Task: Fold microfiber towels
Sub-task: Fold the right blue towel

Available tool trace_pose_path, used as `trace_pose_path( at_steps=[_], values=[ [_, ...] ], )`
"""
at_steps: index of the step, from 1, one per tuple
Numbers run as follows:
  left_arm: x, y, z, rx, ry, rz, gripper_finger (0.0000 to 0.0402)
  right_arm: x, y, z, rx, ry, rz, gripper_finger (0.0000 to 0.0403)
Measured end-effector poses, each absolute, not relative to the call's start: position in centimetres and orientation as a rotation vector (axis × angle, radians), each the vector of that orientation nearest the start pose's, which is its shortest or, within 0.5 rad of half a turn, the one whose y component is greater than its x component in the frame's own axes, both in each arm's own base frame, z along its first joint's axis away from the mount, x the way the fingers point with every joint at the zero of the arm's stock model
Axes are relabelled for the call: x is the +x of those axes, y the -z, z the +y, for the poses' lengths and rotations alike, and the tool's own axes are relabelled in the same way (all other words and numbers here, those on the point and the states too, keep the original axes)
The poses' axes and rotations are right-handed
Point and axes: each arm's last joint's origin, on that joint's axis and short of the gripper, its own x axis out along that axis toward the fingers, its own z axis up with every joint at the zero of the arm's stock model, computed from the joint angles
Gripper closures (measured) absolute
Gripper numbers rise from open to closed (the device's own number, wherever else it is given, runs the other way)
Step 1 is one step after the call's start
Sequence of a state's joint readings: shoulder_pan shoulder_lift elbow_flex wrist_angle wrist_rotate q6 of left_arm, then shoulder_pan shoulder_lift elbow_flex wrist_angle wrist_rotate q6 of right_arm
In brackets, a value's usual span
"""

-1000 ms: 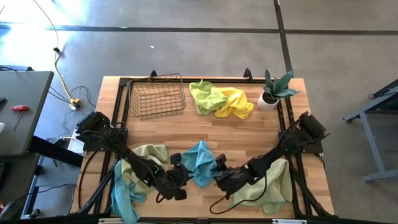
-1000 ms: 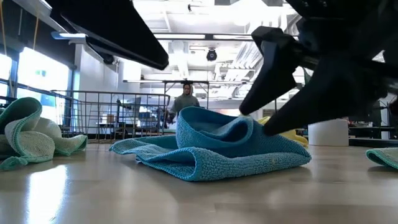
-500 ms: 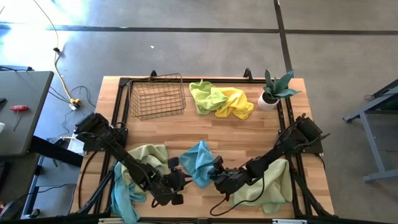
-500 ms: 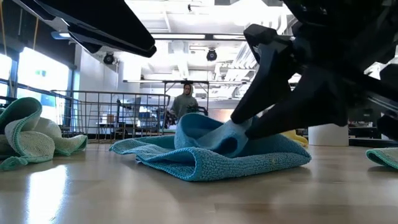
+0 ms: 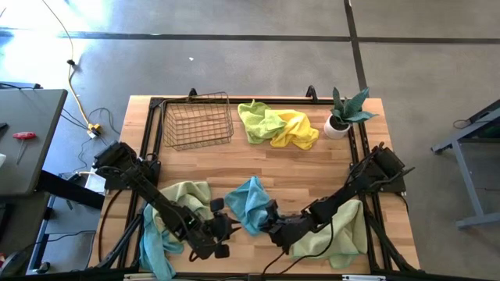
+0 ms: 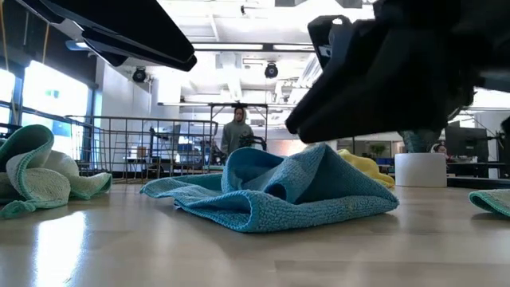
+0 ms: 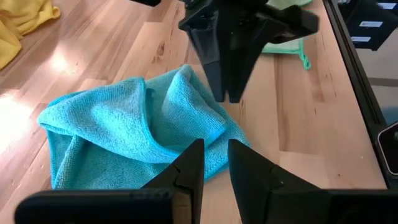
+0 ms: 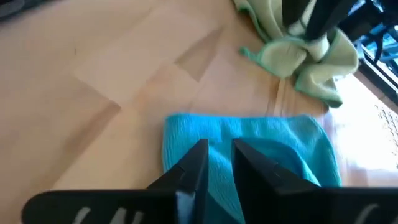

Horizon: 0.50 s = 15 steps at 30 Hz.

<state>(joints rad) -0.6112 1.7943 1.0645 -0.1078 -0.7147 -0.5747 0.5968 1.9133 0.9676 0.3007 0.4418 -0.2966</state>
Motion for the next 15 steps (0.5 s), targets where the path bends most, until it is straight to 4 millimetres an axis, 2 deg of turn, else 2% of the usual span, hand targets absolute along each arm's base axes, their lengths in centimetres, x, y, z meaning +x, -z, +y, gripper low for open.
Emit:
trace_pose_path(
  at_steps=[5,15],
  values=[
    [30.42,-17.57,-19.54,-0.035,-0.265,0.599,0.0339,31.51,-12.78,19.91,-0.652,-0.264,0.587,0.0318],
    [30.42,-17.58,-19.54,-0.033,-0.266,0.598,0.0339,31.77,-12.97,20.03,-0.648,-0.366,0.552,0.0266]
  ],
)
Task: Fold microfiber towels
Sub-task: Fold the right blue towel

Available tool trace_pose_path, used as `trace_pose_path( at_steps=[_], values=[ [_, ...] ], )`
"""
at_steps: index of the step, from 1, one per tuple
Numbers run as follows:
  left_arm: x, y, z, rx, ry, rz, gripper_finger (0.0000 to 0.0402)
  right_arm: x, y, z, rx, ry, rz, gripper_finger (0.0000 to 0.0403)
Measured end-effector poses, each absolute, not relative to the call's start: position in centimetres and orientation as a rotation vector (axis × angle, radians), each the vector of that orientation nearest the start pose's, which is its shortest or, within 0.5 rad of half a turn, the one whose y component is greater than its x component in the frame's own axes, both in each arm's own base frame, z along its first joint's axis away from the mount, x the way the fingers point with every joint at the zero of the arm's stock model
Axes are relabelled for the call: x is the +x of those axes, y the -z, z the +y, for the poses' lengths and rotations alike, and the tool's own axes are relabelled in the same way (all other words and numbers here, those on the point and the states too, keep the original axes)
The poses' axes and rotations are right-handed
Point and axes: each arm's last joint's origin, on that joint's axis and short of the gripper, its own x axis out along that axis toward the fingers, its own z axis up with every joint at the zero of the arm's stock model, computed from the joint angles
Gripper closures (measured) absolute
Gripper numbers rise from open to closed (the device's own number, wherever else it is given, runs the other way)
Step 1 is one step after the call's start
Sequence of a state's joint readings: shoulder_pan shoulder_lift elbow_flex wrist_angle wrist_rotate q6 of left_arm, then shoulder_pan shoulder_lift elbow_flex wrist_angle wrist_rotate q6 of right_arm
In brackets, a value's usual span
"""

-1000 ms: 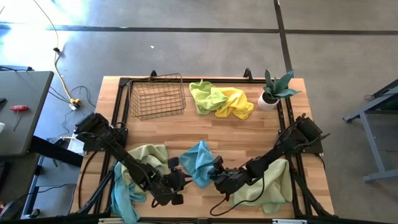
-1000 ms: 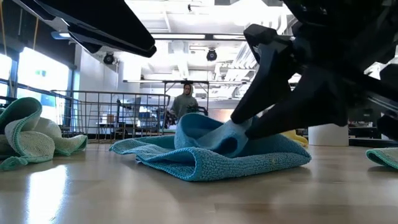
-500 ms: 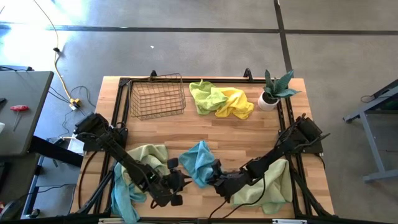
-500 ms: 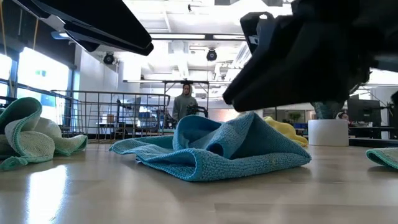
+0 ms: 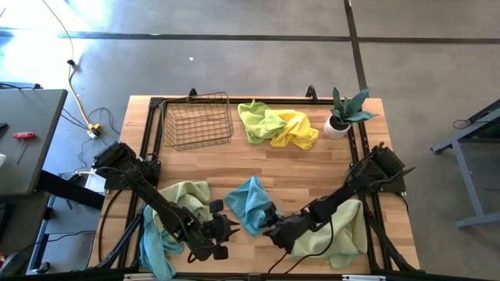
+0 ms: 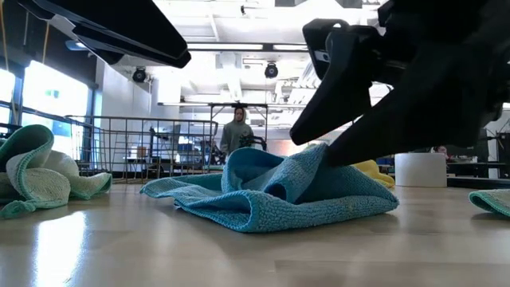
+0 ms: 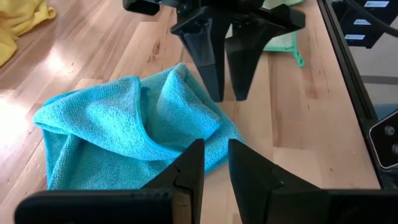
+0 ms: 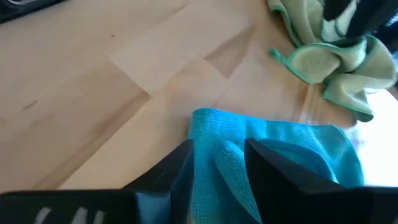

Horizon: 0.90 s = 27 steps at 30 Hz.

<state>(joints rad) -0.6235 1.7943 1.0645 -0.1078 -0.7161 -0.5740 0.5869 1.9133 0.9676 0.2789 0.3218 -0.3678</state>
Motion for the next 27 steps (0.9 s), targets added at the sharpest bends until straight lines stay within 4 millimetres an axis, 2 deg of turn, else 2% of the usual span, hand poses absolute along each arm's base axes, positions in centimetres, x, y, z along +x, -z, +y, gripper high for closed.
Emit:
trace_pose_path(
  at_steps=[4,8,15,19,22,27],
  values=[
    [30.4,-17.6,-19.5,-0.033,-0.267,0.598,0.0339,32.1,-13.0,19.6,-0.648,-0.365,0.550,0.0244],
    [30.4,-17.6,-19.5,-0.045,-0.271,0.596,0.0339,32.4,-13.0,19.0,-0.725,-0.383,0.543,0.0230],
    [30.4,-17.6,-19.5,-0.056,-0.277,0.593,0.0339,32.7,-12.8,18.6,-0.795,-0.427,0.541,0.0238],
    [30.4,-17.6,-19.5,-0.056,-0.277,0.593,0.0339,32.7,-11.4,18.6,-0.838,-0.459,0.568,0.0241],
    [30.4,-17.6,-19.5,-0.056,-0.278,0.594,0.0339,32.9,-11.2,18.4,-0.915,-0.373,0.579,0.0242],
    [30.4,-17.6,-19.5,-0.055,-0.278,0.595,0.0339,33.1,-11.3,18.0,-0.904,-0.347,0.578,0.0242]
  ],
)
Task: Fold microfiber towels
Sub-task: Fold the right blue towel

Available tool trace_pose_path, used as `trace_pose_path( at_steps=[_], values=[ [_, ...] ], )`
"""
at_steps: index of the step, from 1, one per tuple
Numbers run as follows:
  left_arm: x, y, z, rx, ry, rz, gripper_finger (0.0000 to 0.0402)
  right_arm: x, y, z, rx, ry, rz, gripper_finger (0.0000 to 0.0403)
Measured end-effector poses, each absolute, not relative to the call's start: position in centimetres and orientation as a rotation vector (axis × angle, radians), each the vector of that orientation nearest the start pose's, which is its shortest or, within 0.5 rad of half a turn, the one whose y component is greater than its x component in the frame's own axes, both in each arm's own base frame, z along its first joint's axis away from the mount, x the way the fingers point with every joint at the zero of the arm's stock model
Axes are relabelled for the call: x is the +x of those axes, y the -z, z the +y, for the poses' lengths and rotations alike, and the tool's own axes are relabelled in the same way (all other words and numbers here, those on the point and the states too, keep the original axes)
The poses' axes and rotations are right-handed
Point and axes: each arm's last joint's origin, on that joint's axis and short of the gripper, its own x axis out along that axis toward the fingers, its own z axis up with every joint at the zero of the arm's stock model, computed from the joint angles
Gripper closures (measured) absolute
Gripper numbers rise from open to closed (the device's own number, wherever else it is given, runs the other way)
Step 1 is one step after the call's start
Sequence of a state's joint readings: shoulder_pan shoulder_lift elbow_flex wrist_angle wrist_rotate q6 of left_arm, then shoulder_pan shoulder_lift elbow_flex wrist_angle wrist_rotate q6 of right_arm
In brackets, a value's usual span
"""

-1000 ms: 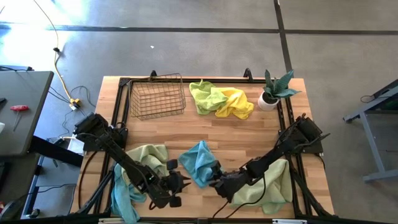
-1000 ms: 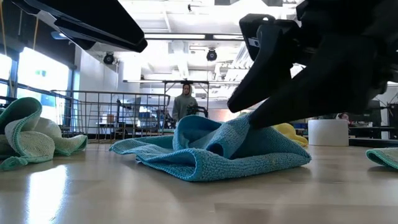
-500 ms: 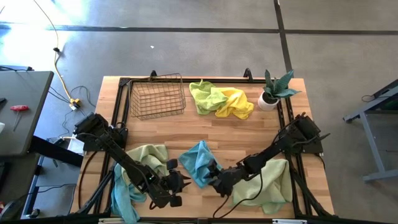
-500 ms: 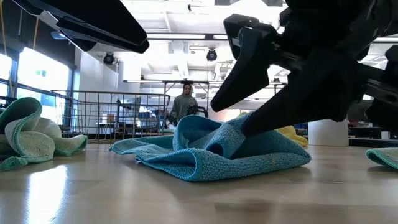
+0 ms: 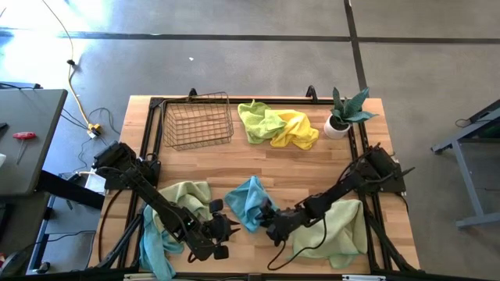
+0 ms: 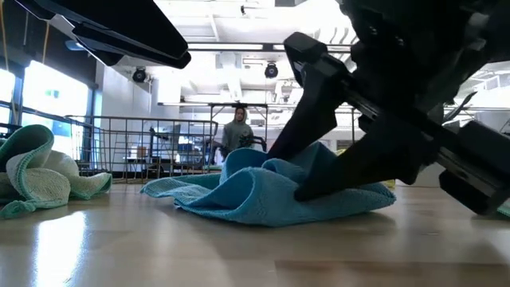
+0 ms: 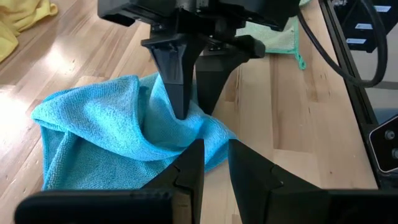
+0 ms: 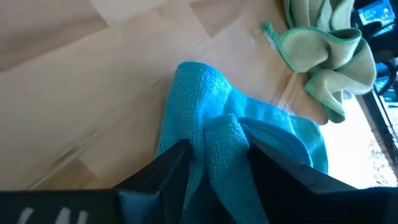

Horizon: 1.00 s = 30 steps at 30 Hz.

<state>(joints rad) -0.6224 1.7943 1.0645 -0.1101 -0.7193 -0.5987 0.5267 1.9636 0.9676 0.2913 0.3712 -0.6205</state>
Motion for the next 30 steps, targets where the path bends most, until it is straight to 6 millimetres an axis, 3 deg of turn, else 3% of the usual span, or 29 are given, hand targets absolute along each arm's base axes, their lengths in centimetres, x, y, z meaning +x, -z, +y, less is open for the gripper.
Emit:
trace_pose_path(
  at_steps=[7,12,16,24,30],
  values=[
    [30.4,-17.6,-19.5,-0.053,-0.278,0.596,0.0339,32.9,-11.4,18.5,-0.860,-0.338,0.578,0.0242],
    [30.4,-17.5,-19.5,-0.051,-0.279,0.599,0.0339,33.4,-12.9,20.0,-0.730,-0.326,0.615,0.0242],
    [30.5,-17.5,-19.3,-0.038,-0.281,0.601,0.0339,33.9,-13.5,20.0,-0.715,-0.316,0.679,0.0242],
    [30.6,-17.5,-19.1,-0.039,-0.285,0.601,0.0339,34.7,-12.3,18.4,-0.724,-0.279,0.744,0.0242],
    [30.5,-17.5,-19.3,-0.040,-0.280,0.601,0.0339,35.0,-11.1,18.3,-0.731,-0.268,0.748,0.0254]
  ],
)
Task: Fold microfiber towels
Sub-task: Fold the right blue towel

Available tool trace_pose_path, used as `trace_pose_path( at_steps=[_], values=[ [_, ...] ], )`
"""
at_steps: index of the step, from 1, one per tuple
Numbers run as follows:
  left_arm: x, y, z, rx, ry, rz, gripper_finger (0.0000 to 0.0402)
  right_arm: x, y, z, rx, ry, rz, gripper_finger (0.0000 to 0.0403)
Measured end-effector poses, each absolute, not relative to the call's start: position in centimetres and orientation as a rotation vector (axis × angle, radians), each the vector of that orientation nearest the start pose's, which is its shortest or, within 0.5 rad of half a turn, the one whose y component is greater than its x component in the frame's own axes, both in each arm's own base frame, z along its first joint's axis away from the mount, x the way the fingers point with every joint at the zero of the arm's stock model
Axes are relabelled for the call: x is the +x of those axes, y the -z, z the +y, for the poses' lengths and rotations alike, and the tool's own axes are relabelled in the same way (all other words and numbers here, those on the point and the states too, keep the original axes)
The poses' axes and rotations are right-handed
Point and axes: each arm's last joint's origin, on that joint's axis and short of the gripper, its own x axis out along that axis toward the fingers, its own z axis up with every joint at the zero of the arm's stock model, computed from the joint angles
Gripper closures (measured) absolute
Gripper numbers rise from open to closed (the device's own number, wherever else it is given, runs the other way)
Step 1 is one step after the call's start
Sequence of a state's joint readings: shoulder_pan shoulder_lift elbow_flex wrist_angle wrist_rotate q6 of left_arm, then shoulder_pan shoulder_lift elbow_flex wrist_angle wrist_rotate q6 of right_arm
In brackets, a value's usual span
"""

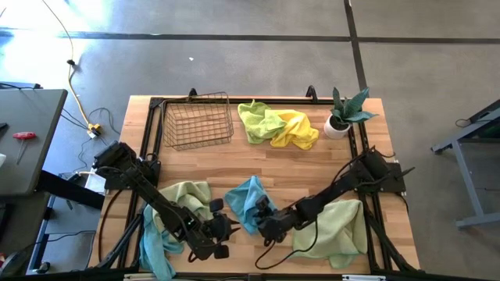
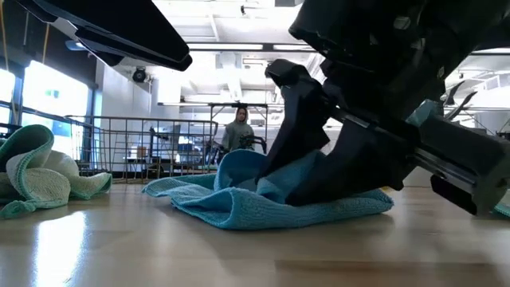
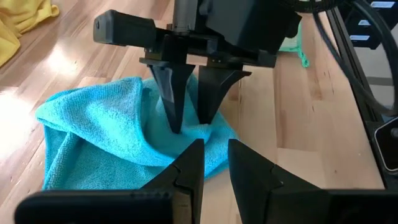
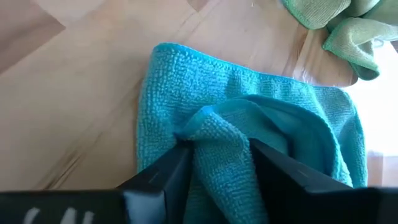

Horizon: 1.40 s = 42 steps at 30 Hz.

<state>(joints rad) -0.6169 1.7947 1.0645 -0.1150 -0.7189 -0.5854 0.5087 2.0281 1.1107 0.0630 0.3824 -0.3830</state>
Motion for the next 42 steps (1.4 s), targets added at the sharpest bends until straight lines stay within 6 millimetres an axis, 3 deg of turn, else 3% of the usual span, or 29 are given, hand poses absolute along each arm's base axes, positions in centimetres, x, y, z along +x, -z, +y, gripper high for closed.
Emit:
trace_pose_path(
  at_steps=[13,17,23,34,42],
  values=[
    [30.5,-17.5,-19.3,-0.037,-0.279,0.602,0.0339,34.4,-11.7,20.3,-0.732,-0.322,0.704,0.0396],
    [30.5,-17.5,-19.3,-0.035,-0.278,0.602,0.0339,34.4,-11.8,20.5,-0.663,-0.296,0.693,0.0397],
    [30.5,-17.5,-19.3,-0.035,-0.279,0.602,0.0339,35.2,-12.4,20.4,-0.367,-0.212,0.647,0.0401],
    [30.5,-17.5,-19.3,-0.037,-0.278,0.602,0.0339,35.9,-13.6,21.0,0.033,-0.254,0.561,0.0401],
    [30.5,-17.5,-19.3,-0.038,-0.278,0.602,0.0339,36.0,-12.7,21.3,0.132,-0.285,0.594,0.0376]
  ],
)
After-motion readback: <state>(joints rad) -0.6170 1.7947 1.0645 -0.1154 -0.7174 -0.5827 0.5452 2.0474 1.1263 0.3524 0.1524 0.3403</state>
